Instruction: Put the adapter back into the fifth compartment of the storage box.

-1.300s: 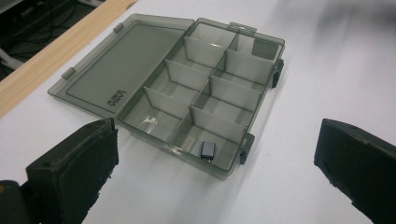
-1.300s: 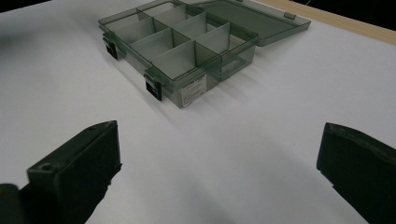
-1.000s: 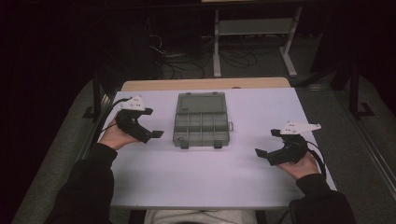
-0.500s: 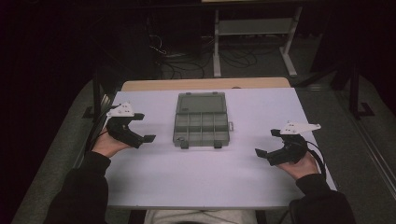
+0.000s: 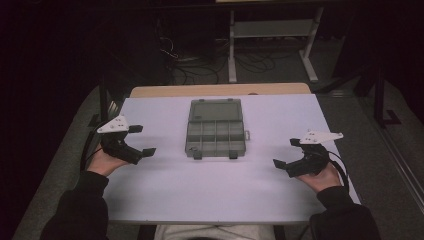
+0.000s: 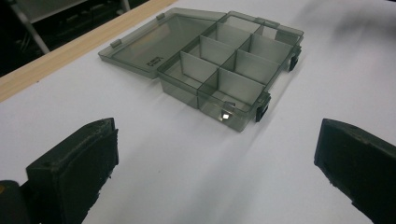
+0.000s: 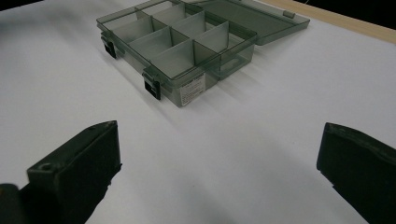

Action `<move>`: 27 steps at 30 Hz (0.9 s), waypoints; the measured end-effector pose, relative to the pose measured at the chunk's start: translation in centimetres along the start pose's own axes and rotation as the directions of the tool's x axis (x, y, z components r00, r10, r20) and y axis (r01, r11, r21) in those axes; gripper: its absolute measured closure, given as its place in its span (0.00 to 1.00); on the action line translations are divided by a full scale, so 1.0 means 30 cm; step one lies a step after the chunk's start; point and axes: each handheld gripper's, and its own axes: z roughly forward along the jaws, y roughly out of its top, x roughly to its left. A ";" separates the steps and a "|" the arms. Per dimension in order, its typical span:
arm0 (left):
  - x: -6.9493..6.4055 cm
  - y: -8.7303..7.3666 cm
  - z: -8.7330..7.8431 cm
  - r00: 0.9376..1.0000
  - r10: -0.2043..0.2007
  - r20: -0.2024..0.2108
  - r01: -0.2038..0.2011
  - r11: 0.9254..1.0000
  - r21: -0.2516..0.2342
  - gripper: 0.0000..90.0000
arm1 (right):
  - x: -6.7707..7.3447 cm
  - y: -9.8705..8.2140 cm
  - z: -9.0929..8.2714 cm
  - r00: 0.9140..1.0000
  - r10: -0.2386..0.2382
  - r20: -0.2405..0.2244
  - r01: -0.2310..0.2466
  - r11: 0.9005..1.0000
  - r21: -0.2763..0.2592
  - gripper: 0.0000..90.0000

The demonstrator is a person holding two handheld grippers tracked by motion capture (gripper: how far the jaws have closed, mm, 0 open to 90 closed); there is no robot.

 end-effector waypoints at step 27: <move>0.017 -0.129 -0.097 0.995 -0.076 -0.065 0.070 0.994 -0.090 0.00 | 0.001 -0.001 0.002 1.000 0.001 0.000 -0.001 1.000 0.007 0.00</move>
